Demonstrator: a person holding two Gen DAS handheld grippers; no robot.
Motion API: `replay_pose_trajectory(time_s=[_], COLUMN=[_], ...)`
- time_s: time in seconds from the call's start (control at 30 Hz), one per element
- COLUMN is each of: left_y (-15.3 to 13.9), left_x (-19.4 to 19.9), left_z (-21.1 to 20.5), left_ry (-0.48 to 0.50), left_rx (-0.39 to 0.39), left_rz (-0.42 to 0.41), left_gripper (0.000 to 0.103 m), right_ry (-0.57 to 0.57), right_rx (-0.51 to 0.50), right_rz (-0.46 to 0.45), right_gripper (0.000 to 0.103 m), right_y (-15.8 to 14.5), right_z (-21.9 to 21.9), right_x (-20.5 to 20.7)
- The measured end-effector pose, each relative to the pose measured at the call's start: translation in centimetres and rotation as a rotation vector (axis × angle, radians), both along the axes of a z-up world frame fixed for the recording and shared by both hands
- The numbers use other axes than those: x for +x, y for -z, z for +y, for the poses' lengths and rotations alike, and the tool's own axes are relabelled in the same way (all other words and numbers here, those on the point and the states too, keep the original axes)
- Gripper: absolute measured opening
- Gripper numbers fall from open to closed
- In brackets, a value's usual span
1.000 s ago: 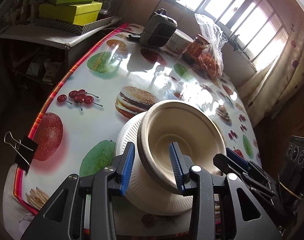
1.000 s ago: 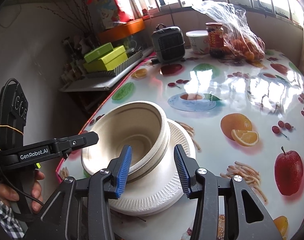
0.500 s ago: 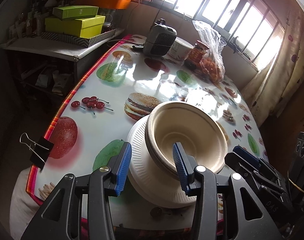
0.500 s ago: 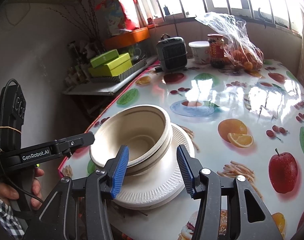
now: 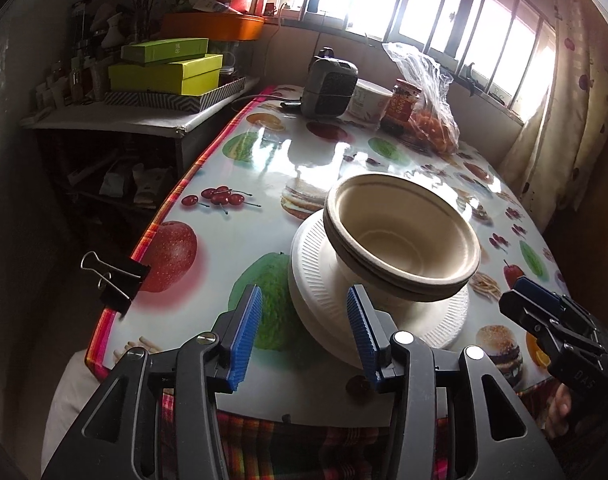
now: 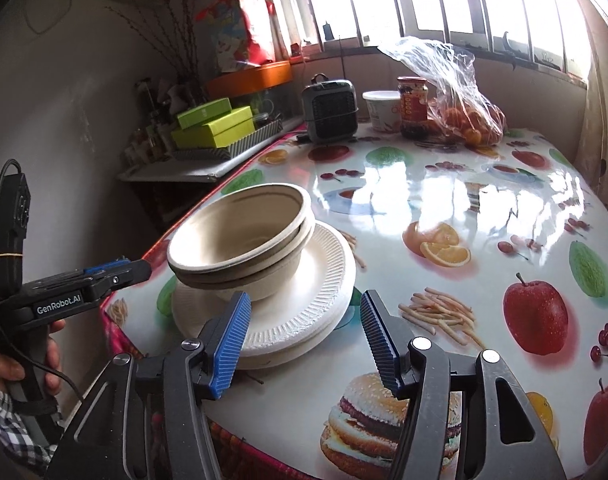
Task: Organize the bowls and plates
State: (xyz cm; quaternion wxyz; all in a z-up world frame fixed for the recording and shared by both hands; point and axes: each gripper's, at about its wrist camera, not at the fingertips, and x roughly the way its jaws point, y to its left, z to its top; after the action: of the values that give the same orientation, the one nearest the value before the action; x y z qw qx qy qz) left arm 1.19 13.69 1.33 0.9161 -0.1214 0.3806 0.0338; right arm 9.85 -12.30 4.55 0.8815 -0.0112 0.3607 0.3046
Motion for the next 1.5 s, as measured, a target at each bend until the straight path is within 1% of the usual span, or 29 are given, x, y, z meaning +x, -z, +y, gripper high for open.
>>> replay_pose_trajectory(time_s=[0.07, 0.17, 0.3, 0.5, 0.57, 0.7, 0.87, 1.07, 1.33, 1.5], left_y=[0.8, 1.7, 2.6, 3.5, 3.8, 4.4, 4.8, 5.3, 5.6, 5.7], left_x=[-0.3, -0.9, -1.6, -2.6, -2.7, -2.9, -3.1, -3.1, -3.1, -3.0], left_z=[-0.1, -0.3, -1.0, -1.6, -1.8, -2.1, -2.3, -2.8, -3.1, -3.2], left_ry=[0.007, 0.002, 0.009, 0.015, 0.011, 0.008, 0.005, 0.005, 0.001, 0.002], left_rx=[0.000, 0.020, 0.075, 0.104, 0.108, 0.128, 0.136, 0.139, 0.154, 0.156], left_rz=[0.015, 0.027, 0.011, -0.008, -0.007, 0.011, 0.019, 0.039, 0.037, 0.035], left_gripper=[0.046, 0.046, 0.046, 0.046, 0.046, 0.046, 0.046, 0.046, 0.047, 0.050], right_ry=[0.001, 0.008, 0.005, -0.002, 0.002, 0.026, 0.037, 0.043, 0.059, 0.067], right_rx=[-0.009, -0.026, -0.050, -0.085, -0.086, -0.098, -0.101, -0.130, -0.147, -0.157], right_rz=[0.001, 0.018, 0.024, -0.006, 0.005, 0.025, 0.038, 0.045, 0.052, 0.048], right_gripper=[0.059, 0.060, 0.060, 0.060, 0.061, 0.066, 0.069, 0.071, 0.075, 0.076], right_y=[0.6, 1.4, 2.5, 3.3, 3.7, 4.4, 4.9, 5.4, 5.8, 5.9], right_z=[-0.3, -0.6, -0.7, -0.6, -0.7, -0.8, -0.9, -0.6, -0.3, -0.1], right_x=[-0.3, -0.6, -0.9, -1.9, -2.1, -2.2, -2.4, -2.8, -3.0, -3.2])
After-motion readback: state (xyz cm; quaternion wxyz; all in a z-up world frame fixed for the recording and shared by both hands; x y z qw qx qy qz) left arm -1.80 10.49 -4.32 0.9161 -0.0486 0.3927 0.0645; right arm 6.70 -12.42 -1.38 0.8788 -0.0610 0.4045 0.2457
